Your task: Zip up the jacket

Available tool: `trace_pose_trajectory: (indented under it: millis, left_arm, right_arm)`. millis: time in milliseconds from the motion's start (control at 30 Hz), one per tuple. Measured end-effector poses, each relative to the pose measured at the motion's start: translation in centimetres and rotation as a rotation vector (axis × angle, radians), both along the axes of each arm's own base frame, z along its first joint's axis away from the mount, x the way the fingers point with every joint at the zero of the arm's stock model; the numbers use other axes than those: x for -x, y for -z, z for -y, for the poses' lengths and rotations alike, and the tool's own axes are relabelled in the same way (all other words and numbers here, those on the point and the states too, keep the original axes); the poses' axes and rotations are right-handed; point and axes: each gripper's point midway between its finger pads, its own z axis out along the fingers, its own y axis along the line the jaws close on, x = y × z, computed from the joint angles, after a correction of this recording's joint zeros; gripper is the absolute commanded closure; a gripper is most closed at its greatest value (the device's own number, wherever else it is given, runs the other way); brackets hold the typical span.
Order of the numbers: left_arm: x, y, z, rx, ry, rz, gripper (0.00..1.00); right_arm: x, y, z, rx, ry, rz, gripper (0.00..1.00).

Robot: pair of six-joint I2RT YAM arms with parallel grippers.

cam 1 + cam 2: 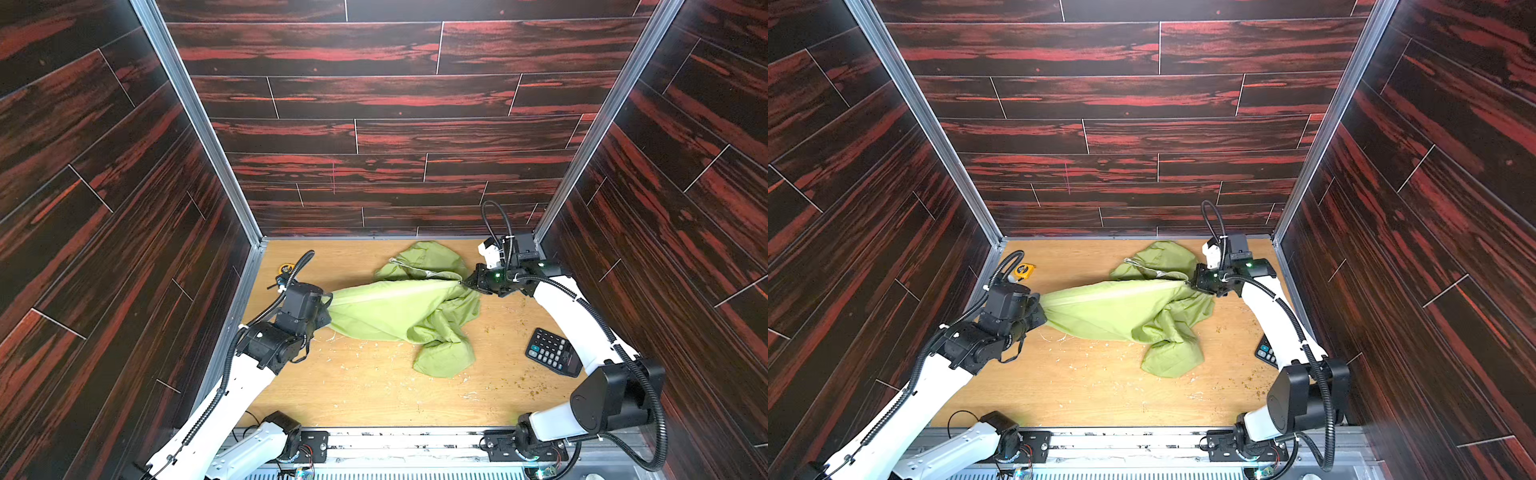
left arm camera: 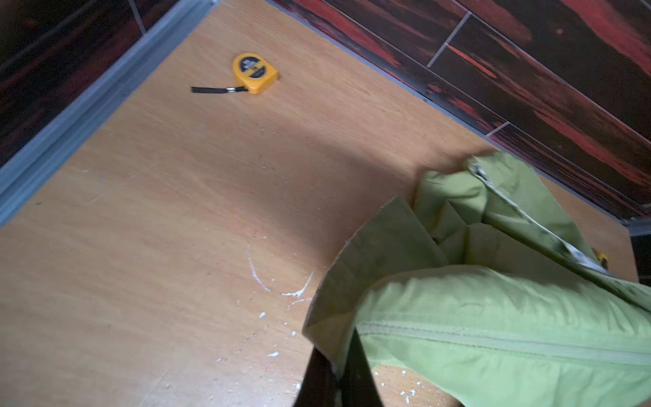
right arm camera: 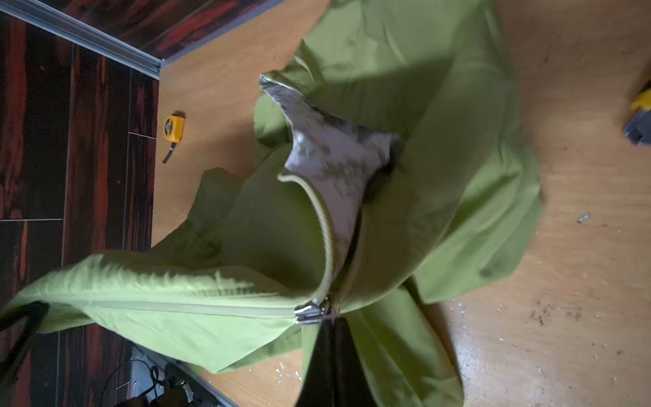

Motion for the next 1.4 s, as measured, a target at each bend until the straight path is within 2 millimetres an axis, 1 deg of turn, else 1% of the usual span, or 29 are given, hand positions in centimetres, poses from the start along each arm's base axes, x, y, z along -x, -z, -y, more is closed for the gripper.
trace_pose_trajectory:
  millis: [100,200,400,500,667,800,867,933,1000,1067,1100,1200,1233,1267,1333,1400]
  left_arm:
    - [0.5,-0.1,-1.4,-0.006,-0.052,-0.003,1.00]
    - [0.8,0.2,-2.4,-0.017,-0.086,-0.018,1.00]
    - [1.0,0.9,-3.3,-0.031,-0.117,-0.046,1.00]
    - [0.9,1.1,-3.6,-0.031,-0.126,-0.053,1.00]
    - [0.3,1.5,-3.1,-0.015,-0.100,-0.067,1.00]
    - [-0.5,1.8,-3.1,-0.004,-0.092,-0.077,1.00]
    - [-1.2,1.7,-3.2,-0.003,-0.092,-0.085,1.00]
    - [-2.2,1.3,-3.3,-0.001,-0.094,-0.085,1.00]
    - [-3.9,0.2,-3.3,0.006,-0.098,-0.075,1.00]
    - [-6.3,-1.7,-3.2,0.020,-0.097,-0.045,1.00]
    - [-8.0,-3.1,-3.0,0.033,-0.092,-0.015,1.00]
    - [-13.1,-8.3,-2.1,0.091,-0.068,0.107,1.00]
    - [-14.8,-10.3,-1.8,0.116,-0.059,0.163,1.00]
    - [-16.2,-12.2,-1.6,0.140,-0.053,0.214,1.00]
    - [-18.8,-16.4,-1.3,0.195,-0.035,0.328,1.00]
    - [-20.6,-20.2,-1.2,0.238,-0.020,0.426,1.00]
  right_arm:
    - [-0.4,-0.6,0.5,0.017,0.020,0.017,1.00]
    - [-1.1,-0.7,1.7,0.036,0.057,0.018,1.00]
    - [-2.6,0.1,5.3,0.078,0.163,-0.018,1.00]
    - [-3.1,-0.1,6.8,0.085,0.206,-0.022,1.00]
    - [-3.3,-0.8,7.6,0.072,0.229,-0.027,1.00]
    - [-3.6,-0.9,7.7,0.057,0.240,-0.041,1.00]
    - [-4.0,-1.2,7.6,0.042,0.239,-0.044,1.00]
    - [-4.7,-2.1,7.4,0.014,0.235,-0.028,1.00]
    - [-5.7,-3.8,7.1,-0.031,0.234,0.003,1.00]
    - [-6.9,-6.3,6.9,-0.094,0.233,0.053,1.00]
    - [-7.7,-8.0,6.7,-0.133,0.229,0.089,1.00]
    - [-9.8,-13.9,6.2,-0.255,0.211,0.226,1.00]
    - [-10.3,-16.3,6.0,-0.299,0.200,0.282,1.00]
    - [-10.6,-18.3,5.9,-0.332,0.191,0.326,1.00]
    - [-10.9,-23.3,5.9,-0.407,0.166,0.441,1.00]
    - [-10.5,-27.5,6.1,-0.468,0.144,0.542,1.00]
